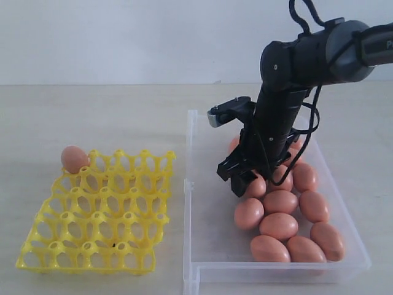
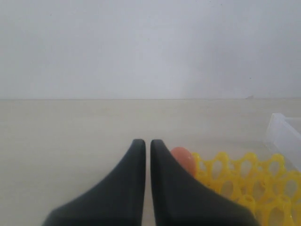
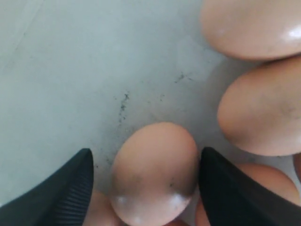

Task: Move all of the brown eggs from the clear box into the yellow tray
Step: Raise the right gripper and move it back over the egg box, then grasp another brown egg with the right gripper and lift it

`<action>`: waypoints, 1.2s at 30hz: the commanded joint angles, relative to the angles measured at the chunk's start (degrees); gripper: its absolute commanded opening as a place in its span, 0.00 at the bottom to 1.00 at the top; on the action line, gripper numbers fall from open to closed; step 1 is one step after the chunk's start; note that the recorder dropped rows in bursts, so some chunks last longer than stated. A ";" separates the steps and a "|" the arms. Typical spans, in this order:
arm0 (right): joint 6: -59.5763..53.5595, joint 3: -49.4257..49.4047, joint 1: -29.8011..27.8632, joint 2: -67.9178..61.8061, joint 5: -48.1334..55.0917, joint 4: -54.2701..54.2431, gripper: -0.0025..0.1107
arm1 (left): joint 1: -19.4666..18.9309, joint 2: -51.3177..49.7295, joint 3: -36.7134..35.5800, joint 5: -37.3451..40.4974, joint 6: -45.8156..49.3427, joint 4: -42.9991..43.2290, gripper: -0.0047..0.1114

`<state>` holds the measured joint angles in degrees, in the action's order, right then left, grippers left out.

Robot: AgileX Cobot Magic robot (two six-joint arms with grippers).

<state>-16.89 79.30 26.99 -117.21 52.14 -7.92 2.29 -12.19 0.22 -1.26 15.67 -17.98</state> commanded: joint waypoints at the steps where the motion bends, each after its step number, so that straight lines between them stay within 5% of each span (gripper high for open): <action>1: 1.56 0.32 -0.04 -1.11 -0.95 0.92 0.54 | 0.29 -0.18 -0.22 -0.61 0.30 -0.30 0.07; 6: 3.32 0.29 -0.04 -1.23 -0.19 0.92 0.47 | 0.29 -0.18 -0.22 -0.61 0.30 -0.30 0.07; 11: 1.94 0.29 -0.04 -1.23 -0.46 0.92 0.05 | 0.29 -0.18 -0.22 -0.61 0.30 -0.30 0.07; 15: 2.45 0.04 -0.04 -1.23 -7.67 0.92 0.02 | 0.29 -0.18 -0.22 -0.61 0.30 -0.30 0.07; 28: 20.92 -28.35 -0.04 4.16 -76.66 0.15 0.02 | 0.29 -0.18 -0.22 -0.61 0.30 -0.30 0.07; 34: 32.18 -43.17 -0.04 4.58 -118.22 7.92 0.02 | 0.29 -0.18 -0.22 -0.50 0.30 -0.30 0.07; 36: 33.32 -45.33 -0.04 4.58 -122.10 12.07 0.02 | 0.29 -0.18 -0.22 -0.50 0.30 -0.30 0.07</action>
<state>14.00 36.54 26.99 -113.39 -59.61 -1.14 2.29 -12.19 0.22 -1.26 15.67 -17.98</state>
